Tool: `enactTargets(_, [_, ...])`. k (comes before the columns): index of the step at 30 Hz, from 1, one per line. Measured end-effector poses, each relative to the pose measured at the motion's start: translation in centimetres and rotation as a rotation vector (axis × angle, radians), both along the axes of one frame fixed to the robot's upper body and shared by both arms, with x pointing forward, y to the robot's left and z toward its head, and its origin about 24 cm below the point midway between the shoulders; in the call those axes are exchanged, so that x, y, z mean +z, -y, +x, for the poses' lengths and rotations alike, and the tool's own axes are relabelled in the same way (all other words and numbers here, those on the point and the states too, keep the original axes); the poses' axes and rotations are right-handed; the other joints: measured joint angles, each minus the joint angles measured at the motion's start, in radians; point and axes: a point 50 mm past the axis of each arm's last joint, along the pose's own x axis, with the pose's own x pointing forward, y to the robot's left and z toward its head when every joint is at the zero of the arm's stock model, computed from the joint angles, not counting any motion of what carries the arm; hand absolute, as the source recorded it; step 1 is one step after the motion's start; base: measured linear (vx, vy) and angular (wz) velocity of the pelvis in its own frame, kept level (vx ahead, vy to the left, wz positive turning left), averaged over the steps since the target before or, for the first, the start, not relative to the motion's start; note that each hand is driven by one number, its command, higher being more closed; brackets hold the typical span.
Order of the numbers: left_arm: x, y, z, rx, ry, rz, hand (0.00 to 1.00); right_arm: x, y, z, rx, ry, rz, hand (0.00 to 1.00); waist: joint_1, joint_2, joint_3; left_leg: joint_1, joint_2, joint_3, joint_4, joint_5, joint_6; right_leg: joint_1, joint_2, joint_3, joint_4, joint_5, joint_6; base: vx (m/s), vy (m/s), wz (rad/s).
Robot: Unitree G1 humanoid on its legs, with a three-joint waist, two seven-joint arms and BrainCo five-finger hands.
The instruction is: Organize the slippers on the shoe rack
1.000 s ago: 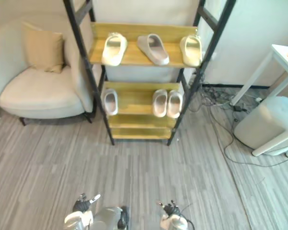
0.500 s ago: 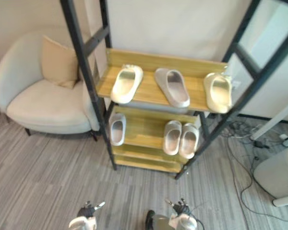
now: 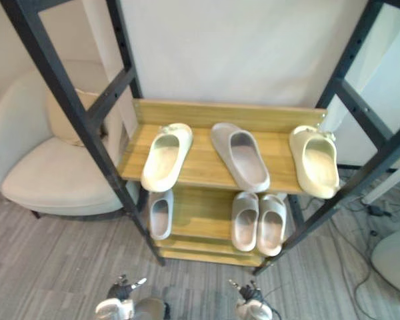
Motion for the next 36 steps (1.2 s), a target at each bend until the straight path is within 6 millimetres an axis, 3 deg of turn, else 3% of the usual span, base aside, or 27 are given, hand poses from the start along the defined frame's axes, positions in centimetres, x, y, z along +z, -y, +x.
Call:
enactTargets(5, [-0.3, 0.3, -0.5, -0.027, -0.026, 0.000, 0.00, -0.1, 0.1, -0.5, -0.004, -0.010, -0.001, 0.00, 0.000, 0.008, -0.019, 0.068, -0.010, 0.029, -0.075, 0.012, 0.019, 0.021, -0.010, 0.018, -0.016, 0.031, 0.002, 0.10, 0.063, -0.15])
enactTargets(12, [-0.5, 0.6, -1.1, -0.030, -0.046, -0.009, 0.00, -0.1, 0.7, -0.8, -0.014, -0.015, -0.024, 0.00, -0.002, 0.019, -0.032, 0.144, -0.002, 0.062, -0.178, 0.056, 0.018, 0.049, -0.003, 0.040, -0.059, 0.076, 0.009, 0.01, -0.002, -0.15])
enactTargets(19, [-0.6, 0.6, -1.2, -0.039, -0.053, -0.003, 0.00, -0.2, 1.3, -1.4, -0.043, -0.019, -0.042, 0.00, -0.003, 0.011, -0.037, 0.197, -0.015, 0.080, -0.309, 0.141, 0.015, 0.045, -0.010, 0.046, -0.088, 0.094, 0.013, -0.11, -0.033, -0.10])
enactTargets(22, [-0.5, 0.5, -1.3, -0.040, -0.051, 0.002, 0.00, 0.4, 1.8, -1.3, -0.062, 0.022, -0.060, 0.00, -0.003, -0.001, -0.043, 0.208, -0.034, 0.092, -0.383, 0.188, 0.008, 0.029, -0.025, 0.050, -0.106, 0.071, 0.029, -0.18, -0.057, -0.10])
enactTargets(26, [-0.7, 0.8, -1.9, -0.059, -0.063, 0.003, 0.00, 3.1, 4.4, -0.6, -0.075, 0.165, -0.179, 0.00, -0.032, 0.021, -0.045, 0.230, -0.033, 0.092, -0.455, 0.231, 0.008, 0.008, -0.021, 0.059, -0.098, 0.056, 0.031, -0.14, -0.043, -0.04])
enactTargets(29, [-0.5, 0.8, -1.9, -0.081, -0.049, 0.012, 0.00, 7.3, 6.5, 1.1, -0.088, 0.376, -0.288, 0.00, -0.034, 0.015, -0.049, 0.232, -0.030, 0.097, -0.463, 0.231, 0.008, -0.002, -0.011, 0.071, -0.096, 0.056, 0.031, -0.07, -0.026, -0.14])
enactTargets(36, [-0.6, 1.1, -2.2, -0.115, -0.055, 0.015, 0.00, 11.2, 7.6, 1.9, -0.103, 0.536, -0.401, 0.00, -0.040, 0.018, -0.074, 0.215, -0.032, 0.106, -0.455, 0.224, 0.007, -0.022, -0.011, 0.095, -0.097, 0.068, 0.033, 0.06, 0.001, -0.06])
